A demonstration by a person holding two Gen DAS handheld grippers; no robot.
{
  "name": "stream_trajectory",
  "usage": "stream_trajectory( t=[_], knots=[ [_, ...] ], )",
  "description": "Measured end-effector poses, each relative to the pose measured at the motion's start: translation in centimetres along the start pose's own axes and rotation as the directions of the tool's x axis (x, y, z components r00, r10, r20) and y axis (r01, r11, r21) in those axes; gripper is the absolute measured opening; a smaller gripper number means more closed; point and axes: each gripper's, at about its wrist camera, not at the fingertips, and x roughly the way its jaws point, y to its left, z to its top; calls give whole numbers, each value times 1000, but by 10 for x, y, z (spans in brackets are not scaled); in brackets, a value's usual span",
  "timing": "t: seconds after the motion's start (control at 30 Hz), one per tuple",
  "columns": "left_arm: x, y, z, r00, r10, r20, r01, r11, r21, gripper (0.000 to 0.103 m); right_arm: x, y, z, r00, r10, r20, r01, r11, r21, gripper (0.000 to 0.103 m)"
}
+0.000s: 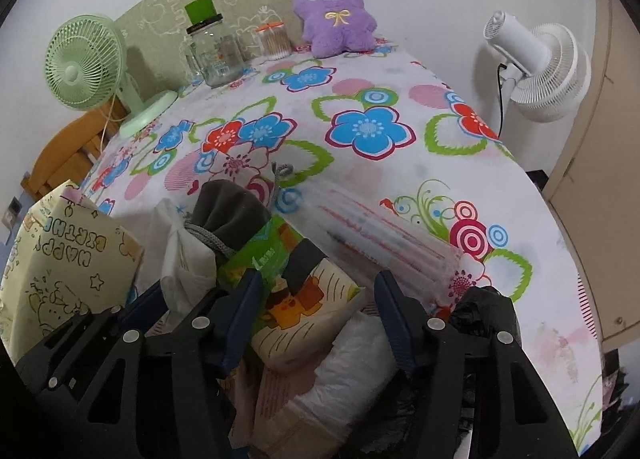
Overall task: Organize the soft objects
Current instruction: 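Move the left tool to the folded white towel and close on it, then lift the white towel with the left tool and carry it over the box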
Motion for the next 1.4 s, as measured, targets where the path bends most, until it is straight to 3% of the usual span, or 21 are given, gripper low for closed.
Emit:
stream_trajectory(
  t=[0.03,0.07,0.27,0.43,0.73,1.4],
  knots=[
    [0,1,0,1000,-4,-1,4,1000,-3,30,0,1,0,1000,0,1,0,1000,0,59],
    [1,1,1,1000,-7,-3,7,1000,-4,30,1,1,0,1000,8,2,-8,1000,2,50],
    [-3,2,2,1000,-18,8,18,1000,-12,23,-2,2,2,1000,2,22,-2,1000,-4,29],
    [-7,4,3,999,-45,9,45,999,-28,14,-8,4,3,999,24,36,-24,1000,0,21],
    [-23,3,6,998,-46,45,47,999,-26,8,-28,9,7,997,-2,83,4,1000,-19,19],
    [-82,-11,23,985,-75,157,75,997,8,7,-101,10,19,974,-61,218,66,998,-16,19]
  ],
)
